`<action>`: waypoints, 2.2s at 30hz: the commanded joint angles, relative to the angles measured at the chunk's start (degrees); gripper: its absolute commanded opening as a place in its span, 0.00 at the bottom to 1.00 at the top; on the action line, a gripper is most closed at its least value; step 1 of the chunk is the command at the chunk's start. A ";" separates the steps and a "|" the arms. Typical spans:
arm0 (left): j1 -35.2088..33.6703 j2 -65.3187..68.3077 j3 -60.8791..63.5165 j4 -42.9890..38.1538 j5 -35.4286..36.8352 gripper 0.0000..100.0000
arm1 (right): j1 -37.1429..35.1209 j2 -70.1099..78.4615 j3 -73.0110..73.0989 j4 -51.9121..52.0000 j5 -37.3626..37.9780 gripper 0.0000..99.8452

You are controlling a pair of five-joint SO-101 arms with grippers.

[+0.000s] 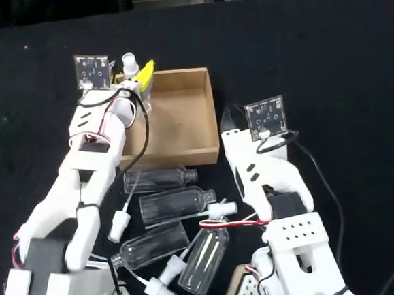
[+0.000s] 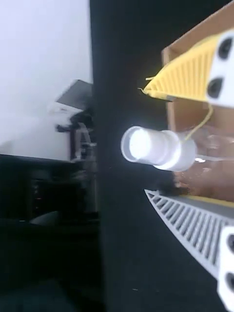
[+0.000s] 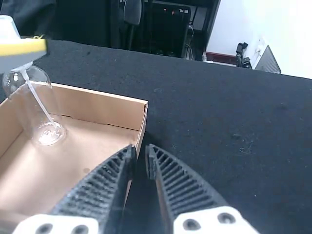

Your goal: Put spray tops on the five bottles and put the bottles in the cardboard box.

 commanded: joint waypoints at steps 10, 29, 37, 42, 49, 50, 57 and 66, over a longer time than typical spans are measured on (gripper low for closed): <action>-6.46 -27.08 -1.80 45.19 -0.09 0.27 | 0.88 0.66 -0.22 -1.67 0.26 0.03; -0.75 -42.73 -2.59 92.92 -34.46 0.27 | 0.79 0.57 0.48 -1.85 0.26 0.03; 16.04 -42.64 -1.45 103.30 -38.07 0.27 | 0.97 0.40 0.48 -1.85 0.26 0.03; 19.56 -42.64 3.56 103.21 -37.98 0.27 | 1.05 0.40 0.48 -1.85 0.26 0.03; 19.74 -42.64 10.07 100.92 -38.24 0.27 | 0.88 0.40 0.40 -1.85 0.35 0.03; 19.74 -42.64 11.03 99.96 -38.24 0.27 | 0.88 0.40 0.40 -1.85 0.35 0.03; 19.74 -42.64 20.70 89.49 -38.33 0.27 | 0.88 0.40 0.40 -1.85 0.35 0.03; 19.74 -42.64 25.80 85.45 -38.15 0.27 | 0.88 0.40 0.40 -1.85 0.35 0.03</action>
